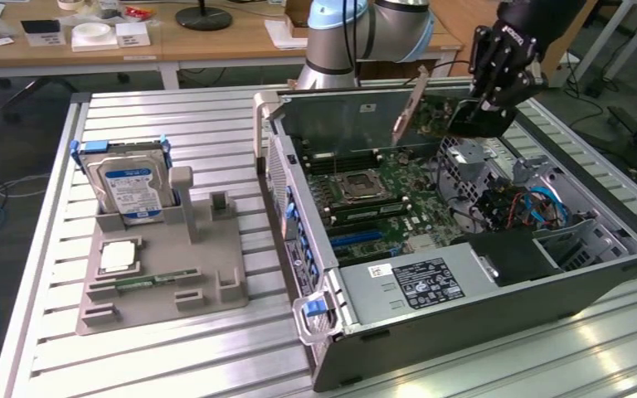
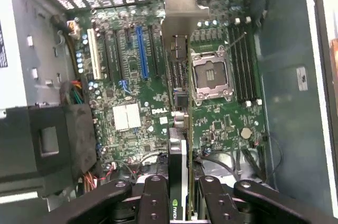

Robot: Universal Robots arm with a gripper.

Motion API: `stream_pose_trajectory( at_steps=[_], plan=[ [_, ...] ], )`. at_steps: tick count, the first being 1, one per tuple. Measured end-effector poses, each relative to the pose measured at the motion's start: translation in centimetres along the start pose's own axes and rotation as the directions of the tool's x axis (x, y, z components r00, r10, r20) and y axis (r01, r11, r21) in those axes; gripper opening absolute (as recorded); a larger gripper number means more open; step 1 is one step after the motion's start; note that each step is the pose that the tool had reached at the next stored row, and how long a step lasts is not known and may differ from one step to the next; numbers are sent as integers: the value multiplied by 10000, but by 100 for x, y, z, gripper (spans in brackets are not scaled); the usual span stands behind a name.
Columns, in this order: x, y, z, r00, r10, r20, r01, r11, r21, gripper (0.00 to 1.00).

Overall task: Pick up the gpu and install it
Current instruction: 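Insert the gpu into the slot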

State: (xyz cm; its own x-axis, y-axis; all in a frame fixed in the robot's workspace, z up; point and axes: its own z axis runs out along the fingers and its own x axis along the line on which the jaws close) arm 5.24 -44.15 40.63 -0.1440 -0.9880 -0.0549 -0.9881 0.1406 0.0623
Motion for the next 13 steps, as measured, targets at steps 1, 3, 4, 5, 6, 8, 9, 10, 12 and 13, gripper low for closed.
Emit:
stream_pose_trajectory(
  at_steps=[1,3,4,5,6,8,9,10,12,13],
  plan=[
    [0,-1,2,9999,-169,-2,169,9999,22,27],
    [1,-1,18,9982,-598,48,594,9963,616,27],
    [1,-1,22,9979,-643,53,638,9957,674,27],
    [1,0,26,9977,-681,58,675,9951,724,27],
    [2,1,29,9974,-718,63,711,9945,772,27],
    [4,14,36,9970,-768,76,759,9936,839,27],
    [5,19,38,9969,-778,77,768,9935,845,27],
    [5,18,37,9969,-778,77,769,9935,845,27],
    [5,19,38,9969,-778,79,769,9935,845,27],
    [5,19,38,9969,-778,78,769,9935,845,27]
  ],
)
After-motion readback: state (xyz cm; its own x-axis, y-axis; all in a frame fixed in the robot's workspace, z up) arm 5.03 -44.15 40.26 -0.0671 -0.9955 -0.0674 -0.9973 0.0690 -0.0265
